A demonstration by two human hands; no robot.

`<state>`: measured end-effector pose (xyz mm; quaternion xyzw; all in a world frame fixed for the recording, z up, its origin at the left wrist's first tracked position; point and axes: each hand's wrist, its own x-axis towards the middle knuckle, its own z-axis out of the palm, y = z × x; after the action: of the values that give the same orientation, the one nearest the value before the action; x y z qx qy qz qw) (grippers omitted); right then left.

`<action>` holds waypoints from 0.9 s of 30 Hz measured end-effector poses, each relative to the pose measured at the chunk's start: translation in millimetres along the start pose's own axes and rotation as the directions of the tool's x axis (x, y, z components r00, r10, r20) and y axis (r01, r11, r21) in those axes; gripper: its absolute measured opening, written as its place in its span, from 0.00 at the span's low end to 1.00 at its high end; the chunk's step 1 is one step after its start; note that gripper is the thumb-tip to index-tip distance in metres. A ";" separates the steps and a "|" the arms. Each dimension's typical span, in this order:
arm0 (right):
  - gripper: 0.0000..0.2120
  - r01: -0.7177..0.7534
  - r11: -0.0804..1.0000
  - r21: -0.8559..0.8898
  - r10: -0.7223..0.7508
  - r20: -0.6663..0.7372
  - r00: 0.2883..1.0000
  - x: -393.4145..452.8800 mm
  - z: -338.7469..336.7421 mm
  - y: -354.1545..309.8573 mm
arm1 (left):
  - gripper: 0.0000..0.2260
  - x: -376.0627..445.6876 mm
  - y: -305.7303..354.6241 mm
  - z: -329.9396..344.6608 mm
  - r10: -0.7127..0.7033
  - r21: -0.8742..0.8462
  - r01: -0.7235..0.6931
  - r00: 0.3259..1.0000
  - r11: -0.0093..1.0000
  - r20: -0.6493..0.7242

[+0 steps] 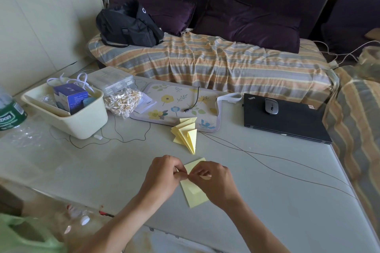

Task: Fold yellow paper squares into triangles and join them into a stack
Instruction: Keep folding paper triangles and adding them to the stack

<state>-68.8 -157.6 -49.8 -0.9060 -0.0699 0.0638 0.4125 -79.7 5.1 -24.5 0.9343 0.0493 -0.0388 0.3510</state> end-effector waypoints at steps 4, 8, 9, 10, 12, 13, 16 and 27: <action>0.03 0.013 1.000 -0.008 -0.014 -0.009 1.000 0.3 4.4 0.6 | 0.04 -0.6 1.0 -0.5 0.005 -0.005 -0.005 1.000 1.000 0.001; 0.04 -0.007 1.000 0.012 0.007 -0.033 0.999 2.1 1.9 1.5 | 0.03 0.5 0.1 -2.5 0.005 -0.006 -0.005 1.000 1.000 -0.022; 0.04 -0.010 1.000 0.029 0.012 -0.046 0.999 2.3 0.3 1.9 | 0.03 0.5 -0.3 -3.1 0.005 -0.011 -0.005 0.999 1.000 -0.032; 0.04 -0.005 0.999 0.044 0.008 -0.061 0.998 2.4 -1.1 2.1 | 0.03 0.7 -0.8 -3.4 0.003 -0.016 -0.003 0.999 1.000 -0.041; 0.04 0.020 0.998 0.062 -0.016 -0.077 0.997 2.2 -2.7 1.9 | 0.02 0.5 -1.6 -3.7 0.000 -0.023 -0.001 0.999 1.000 -0.052; 0.04 0.035 0.997 0.062 -0.031 -0.079 0.996 1.8 -2.7 1.6 | 0.02 0.1 -1.8 -3.6 0.005 -0.016 -0.006 0.998 1.000 -0.055; 0.05 0.058 0.997 0.052 -0.053 -0.085 0.995 2.0 -1.4 1.7 | 0.04 0.5 -2.9 -1.2 0.080 0.035 -0.078 0.996 0.996 -0.049; 0.05 0.025 0.996 0.084 -0.013 -0.137 0.990 4.1 -7.0 3.1 | 0.04 2.6 -3.8 -1.9 0.032 -0.049 -0.036 0.996 0.998 -0.084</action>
<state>-63.4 -164.1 -47.9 -0.8891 -0.0474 0.0007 0.4553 -77.6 9.4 -25.9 0.9266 0.0489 0.0074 0.3728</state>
